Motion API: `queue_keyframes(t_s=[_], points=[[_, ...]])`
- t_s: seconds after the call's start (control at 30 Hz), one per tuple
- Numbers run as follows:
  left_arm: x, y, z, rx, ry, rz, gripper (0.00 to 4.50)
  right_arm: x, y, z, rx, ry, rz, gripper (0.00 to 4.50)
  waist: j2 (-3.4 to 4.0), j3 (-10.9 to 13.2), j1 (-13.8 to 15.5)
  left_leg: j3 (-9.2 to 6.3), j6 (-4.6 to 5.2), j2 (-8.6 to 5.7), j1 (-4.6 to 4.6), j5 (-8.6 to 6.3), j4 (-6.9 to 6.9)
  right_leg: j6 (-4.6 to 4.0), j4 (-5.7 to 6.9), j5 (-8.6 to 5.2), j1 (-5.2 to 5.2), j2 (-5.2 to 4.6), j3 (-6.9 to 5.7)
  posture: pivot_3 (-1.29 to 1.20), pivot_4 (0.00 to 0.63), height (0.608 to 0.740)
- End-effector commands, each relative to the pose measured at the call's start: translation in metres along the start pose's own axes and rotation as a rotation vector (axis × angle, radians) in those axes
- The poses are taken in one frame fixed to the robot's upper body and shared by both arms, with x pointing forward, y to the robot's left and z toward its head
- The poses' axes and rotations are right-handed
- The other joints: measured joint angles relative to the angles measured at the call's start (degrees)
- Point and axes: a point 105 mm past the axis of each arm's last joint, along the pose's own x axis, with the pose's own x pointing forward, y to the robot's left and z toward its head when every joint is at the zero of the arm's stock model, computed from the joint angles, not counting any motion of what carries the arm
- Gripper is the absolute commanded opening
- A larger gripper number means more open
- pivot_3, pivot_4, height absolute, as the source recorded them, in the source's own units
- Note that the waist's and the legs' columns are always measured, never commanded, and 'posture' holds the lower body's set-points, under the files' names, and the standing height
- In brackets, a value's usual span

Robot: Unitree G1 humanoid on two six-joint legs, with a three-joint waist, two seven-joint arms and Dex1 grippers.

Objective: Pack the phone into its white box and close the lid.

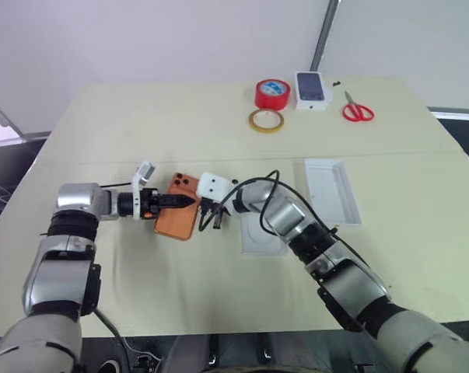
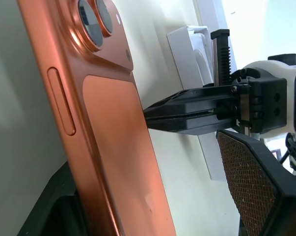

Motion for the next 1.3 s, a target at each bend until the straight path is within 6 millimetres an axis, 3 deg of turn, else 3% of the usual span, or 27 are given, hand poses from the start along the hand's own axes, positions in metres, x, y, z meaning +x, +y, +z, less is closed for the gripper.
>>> queue_keyframes(t_s=[0.03,0.13,0.43,0.53,0.6,0.87,1.0,1.07,1.17,1.3], points=[[-0.01,0.007,-0.004,-0.055,-0.024,0.017,2.95,0.001,0.001,-0.001,-0.003,0.005,0.0,0.0,0.0,0.0,-0.1,0.0,0.02,0.0,0.0,-0.01,-0.01,0.0,0.0,0.0,-0.01,0.0,0.0,0.0,0.15,0.74],[-0.009,0.007,-0.009,-0.068,-0.01,0.006,1.71,0.001,0.001,-0.001,-0.008,0.005,0.001,0.0,-0.01,0.0,-0.2,0.0,0.03,0.0,-0.01,-0.01,-0.05,0.0,0.01,0.0,-0.05,0.0,0.01,0.0,0.15,0.74],[-0.012,0.008,-0.01,-0.112,-0.043,-0.007,1.71,0.001,0.0,-0.001,-0.017,0.004,-0.001,0.0,-0.04,0.1,-0.2,0.0,0.02,0.01,-0.04,-0.01,-0.05,0.0,0.01,0.0,-0.08,0.0,0.02,0.0,0.15,0.74],[-0.013,0.007,-0.013,-0.118,-0.04,-0.015,0.84,0.001,0.001,-0.001,-0.02,0.003,0.001,0.0,-0.03,0.1,-0.2,0.0,0.02,0.01,-0.05,-0.01,-0.05,0.0,0.01,0.0,-0.09,0.0,0.02,0.0,0.15,0.74],[-0.013,0.008,-0.014,-0.123,-0.041,-0.01,0.03,0.001,0.002,-0.001,-0.022,0.003,0.003,0.0,-0.04,0.1,-0.2,0.0,0.01,0.01,-0.03,0.0,-0.06,0.0,0.02,0.0,-0.08,0.0,0.02,0.0,0.15,0.74],[-0.016,0.008,-0.012,-0.13,-0.074,-0.013,0.03,-0.002,-0.002,0.003,-0.051,-0.031,-0.017,0.0,-0.03,0.1,-0.1,0.0,0.0,0.01,-0.05,0.0,-0.08,0.0,0.0,0.0,-0.1,0.0,0.03,0.0,0.15,0.74],[-0.021,-0.004,0.008,-0.152,-0.202,-0.086,0.03,-0.026,-0.01,0.029,-0.032,-0.223,-0.036,0.0,-0.11,0.2,-0.1,0.0,0.0,0.01,-0.09,0.0,-0.08,0.0,0.0,0.0,-0.13,0.0,0.03,0.0,0.15,0.74],[-0.021,-0.01,0.014,-0.161,-0.243,-0.111,0.03,-0.041,-0.008,0.033,0.09,-0.293,0.039,0.0,-0.23,0.3,-0.1,-0.01,-0.02,0.02,-0.33,0.01,-0.05,0.0,0.0,0.0,-0.33,0.0,0.03,0.0,0.15,0.74],[-0.017,-0.024,0.015,-0.175,-0.273,-0.174,0.0,-0.071,-0.002,0.03,0.083,-0.381,0.091,0.96,-0.25,0.3,0.1,-0.04,-0.31,0.01,-0.85,0.19,0.14,0.01,0.03,0.01,-0.74,0.0,0.02,0.0,0.15,0.74],[-0.012,-0.035,0.01,-0.171,-0.3,-0.203,0.0,-0.099,0.011,0.021,0.065,-0.401,0.108,2.89,-0.29,0.3,0.2,-0.05,-0.27,0.01,-0.89,0.16,0.14,0.02,-0.01,0.01,-0.75,-0.01,0.02,0.0,0.15,0.74]])
